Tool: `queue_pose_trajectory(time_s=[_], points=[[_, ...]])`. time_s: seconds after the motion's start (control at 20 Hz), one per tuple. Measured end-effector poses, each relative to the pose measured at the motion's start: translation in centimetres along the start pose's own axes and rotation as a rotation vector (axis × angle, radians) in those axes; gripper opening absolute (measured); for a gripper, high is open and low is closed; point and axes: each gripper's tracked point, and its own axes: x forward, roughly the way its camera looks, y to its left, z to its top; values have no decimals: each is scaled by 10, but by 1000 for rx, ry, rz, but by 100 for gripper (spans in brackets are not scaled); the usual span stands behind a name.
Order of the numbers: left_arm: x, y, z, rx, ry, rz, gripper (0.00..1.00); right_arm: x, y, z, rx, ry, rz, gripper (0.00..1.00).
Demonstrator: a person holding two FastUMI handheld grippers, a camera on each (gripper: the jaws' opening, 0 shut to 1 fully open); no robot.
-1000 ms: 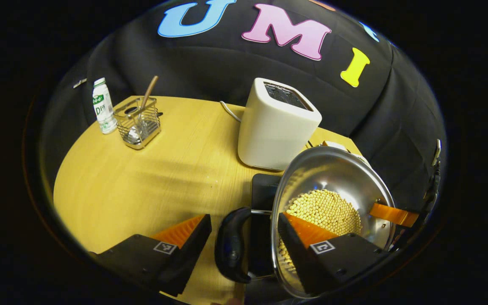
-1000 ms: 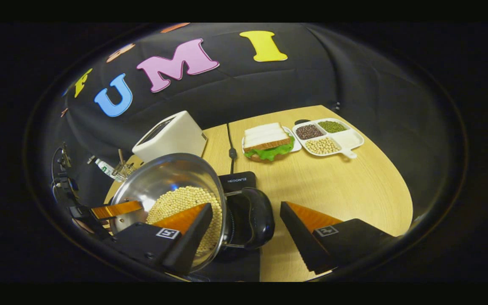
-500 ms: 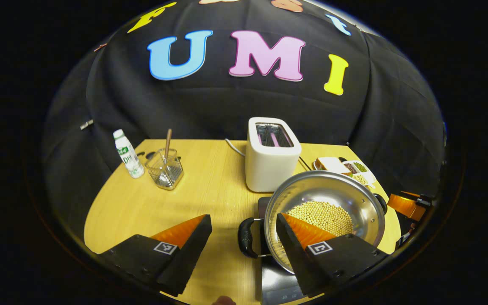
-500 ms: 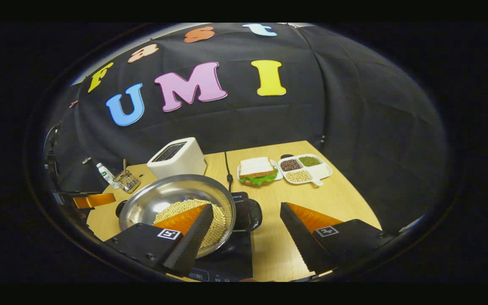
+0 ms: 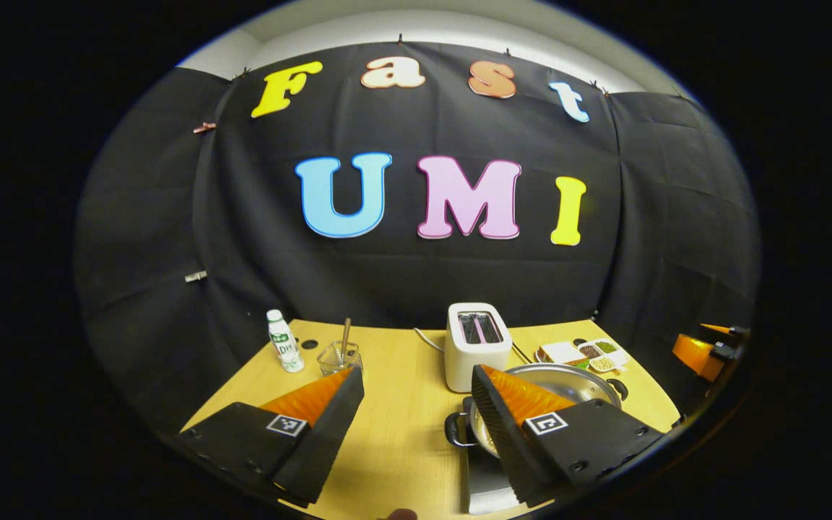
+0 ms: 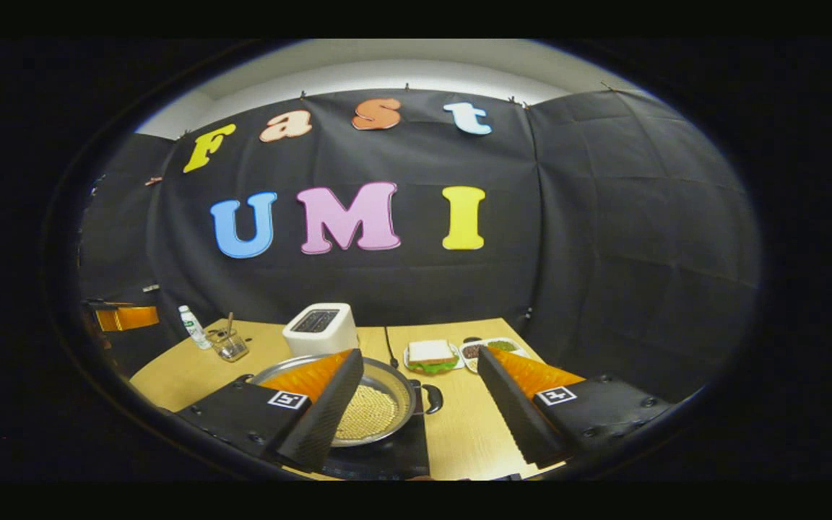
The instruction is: First push the handle of the pot to place it horizontally, then grasp the pot with both hands and set it on the induction cooktop.
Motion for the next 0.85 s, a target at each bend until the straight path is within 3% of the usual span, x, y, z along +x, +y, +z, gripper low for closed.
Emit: queue_pose_trajectory(time_s=[0.35, 0.65, 0.85], points=[[-77, 47, 36, 10, -114, 14, 94, -64, 20, 47, -21, -85, -39, 98], [-123, 62, -5, -161, -72, -1, 96, -110, 26, 39, -36, -75, -56, 99], [-139, 77, -6, -145, -114, 34, 95, -133, 28, 31, -22, -43, -66, 99]])
